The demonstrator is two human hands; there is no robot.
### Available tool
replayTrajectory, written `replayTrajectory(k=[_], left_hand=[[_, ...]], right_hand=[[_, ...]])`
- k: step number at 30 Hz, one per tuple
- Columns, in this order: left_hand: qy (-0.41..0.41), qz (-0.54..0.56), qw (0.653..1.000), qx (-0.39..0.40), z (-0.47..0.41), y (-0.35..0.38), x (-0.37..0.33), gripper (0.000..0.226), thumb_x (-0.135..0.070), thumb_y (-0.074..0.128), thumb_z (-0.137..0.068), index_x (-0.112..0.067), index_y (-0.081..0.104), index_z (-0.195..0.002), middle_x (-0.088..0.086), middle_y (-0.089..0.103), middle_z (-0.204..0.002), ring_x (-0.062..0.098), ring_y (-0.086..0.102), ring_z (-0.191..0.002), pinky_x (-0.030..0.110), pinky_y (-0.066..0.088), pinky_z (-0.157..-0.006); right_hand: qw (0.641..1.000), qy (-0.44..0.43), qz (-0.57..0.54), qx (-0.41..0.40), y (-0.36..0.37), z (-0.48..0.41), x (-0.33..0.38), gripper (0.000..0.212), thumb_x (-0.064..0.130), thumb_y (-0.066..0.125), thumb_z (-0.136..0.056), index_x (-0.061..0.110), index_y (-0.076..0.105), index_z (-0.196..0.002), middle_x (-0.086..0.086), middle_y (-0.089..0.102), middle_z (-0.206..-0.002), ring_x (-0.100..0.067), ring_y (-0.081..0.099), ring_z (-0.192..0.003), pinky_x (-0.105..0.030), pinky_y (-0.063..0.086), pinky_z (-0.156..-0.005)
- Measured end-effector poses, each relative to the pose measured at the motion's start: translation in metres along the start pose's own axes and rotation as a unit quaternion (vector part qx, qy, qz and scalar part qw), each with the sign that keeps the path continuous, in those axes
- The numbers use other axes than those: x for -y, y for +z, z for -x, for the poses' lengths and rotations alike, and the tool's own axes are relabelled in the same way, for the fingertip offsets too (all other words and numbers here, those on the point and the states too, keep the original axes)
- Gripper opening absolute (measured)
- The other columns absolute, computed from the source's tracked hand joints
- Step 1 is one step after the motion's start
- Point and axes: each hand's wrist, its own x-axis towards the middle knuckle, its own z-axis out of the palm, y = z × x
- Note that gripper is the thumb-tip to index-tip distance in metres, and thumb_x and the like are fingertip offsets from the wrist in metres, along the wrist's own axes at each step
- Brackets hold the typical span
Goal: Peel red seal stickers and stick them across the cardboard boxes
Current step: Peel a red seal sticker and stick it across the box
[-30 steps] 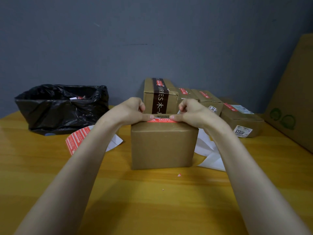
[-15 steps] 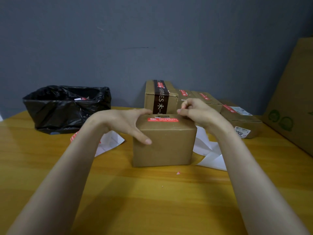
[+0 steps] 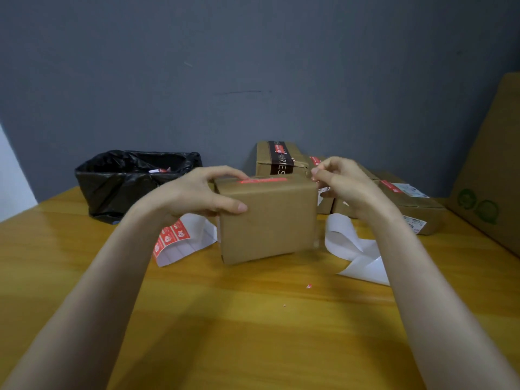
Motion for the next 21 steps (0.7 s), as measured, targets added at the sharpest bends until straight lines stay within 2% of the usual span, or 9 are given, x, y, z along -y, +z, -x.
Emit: replayTrajectory(k=[4,7,9,11,13,15,17,19,21], left_hand=[[0.01,0.064,0.994,-0.093,0.021,-0.022,-0.005,0.049,-0.041,0.08,-0.055,-0.036,0.068,-0.102,0.001,0.062,-0.111,0.015,0.063,-0.098,0.026,0.055,-0.069],[0.016,0.08,0.979,-0.186,0.028,-0.035,-0.007,0.047,-0.047,0.081,-0.057,-0.036,0.069,-0.102,-0.004,0.063,-0.111,0.016,0.061,-0.102,0.032,0.053,-0.076],[0.026,0.08,0.961,-0.265,0.025,-0.038,-0.006,0.039,-0.046,0.077,-0.067,-0.034,0.067,-0.102,-0.008,0.06,-0.107,0.014,0.059,-0.101,0.035,0.053,-0.079],[0.038,0.038,0.939,-0.338,0.017,-0.037,-0.003,0.037,-0.047,0.075,-0.071,-0.035,0.063,-0.103,-0.013,0.055,-0.1,0.014,0.056,-0.1,0.037,0.052,-0.083],[0.046,-0.009,0.924,-0.38,0.008,-0.031,0.0,0.044,-0.057,0.073,-0.066,-0.039,0.059,-0.103,-0.008,0.056,-0.105,0.016,0.053,-0.107,0.039,0.051,-0.088],[0.042,-0.02,0.915,-0.402,-0.002,-0.021,0.003,0.052,-0.065,0.068,-0.062,-0.04,0.056,-0.106,-0.001,0.051,-0.116,0.017,0.049,-0.11,0.036,0.048,-0.09],[0.027,-0.01,0.906,-0.422,-0.009,-0.015,0.003,0.054,-0.06,0.066,-0.07,-0.036,0.053,-0.116,0.0,0.039,-0.118,0.016,0.044,-0.102,0.029,0.042,-0.088],[0.019,-0.014,0.897,-0.441,-0.011,-0.014,0.001,0.052,-0.054,0.066,-0.075,-0.034,0.051,-0.12,0.001,0.031,-0.115,0.018,0.042,-0.095,0.029,0.04,-0.091],[0.022,-0.019,0.891,-0.454,-0.01,-0.016,0.002,0.053,-0.051,0.069,-0.074,-0.032,0.052,-0.12,0.003,0.03,-0.116,0.019,0.042,-0.094,0.03,0.041,-0.095]], right_hand=[[0.999,-0.024,-0.019,-0.019,0.001,0.005,0.012,0.019,0.018,0.051,-0.096,0.016,0.052,-0.077,0.001,0.06,-0.077,-0.009,0.058,-0.069,-0.021,0.046,-0.06],[0.998,-0.043,-0.044,-0.02,0.009,0.017,0.027,0.021,0.018,0.049,-0.097,0.015,0.053,-0.076,0.0,0.061,-0.076,-0.008,0.061,-0.066,-0.021,0.051,-0.057],[0.996,-0.047,-0.079,0.002,0.019,0.027,0.039,0.019,0.016,0.048,-0.097,0.012,0.053,-0.079,-0.004,0.063,-0.079,-0.008,0.064,-0.062,-0.022,0.054,-0.06],[0.993,-0.048,-0.103,0.035,0.035,0.037,0.049,0.013,0.012,0.048,-0.097,0.008,0.055,-0.087,-0.01,0.065,-0.089,-0.015,0.067,-0.071,-0.026,0.056,-0.068],[0.992,-0.062,-0.088,0.067,0.056,0.043,0.055,0.011,0.009,0.05,-0.095,0.005,0.057,-0.102,-0.012,0.064,-0.106,-0.022,0.067,-0.088,-0.03,0.055,-0.078],[0.991,-0.08,-0.048,0.098,0.08,0.044,0.057,0.032,0.009,0.054,-0.093,0.008,0.051,-0.124,-0.008,0.057,-0.126,-0.017,0.06,-0.106,-0.026,0.049,-0.091],[0.987,-0.098,-0.01,0.127,0.102,0.041,0.054,0.056,0.012,0.058,-0.091,0.014,0.035,-0.142,-0.004,0.044,-0.142,-0.013,0.05,-0.121,-0.022,0.038,-0.102],[0.985,-0.102,0.004,0.136,0.116,0.035,0.049,0.069,0.016,0.059,-0.09,0.018,0.022,-0.148,-0.004,0.036,-0.149,-0.017,0.041,-0.131,-0.029,0.033,-0.11],[0.985,-0.102,0.002,0.139,0.125,0.03,0.047,0.072,0.018,0.059,-0.089,0.02,0.019,-0.149,-0.003,0.035,-0.149,-0.017,0.037,-0.135,-0.034,0.031,-0.112]])
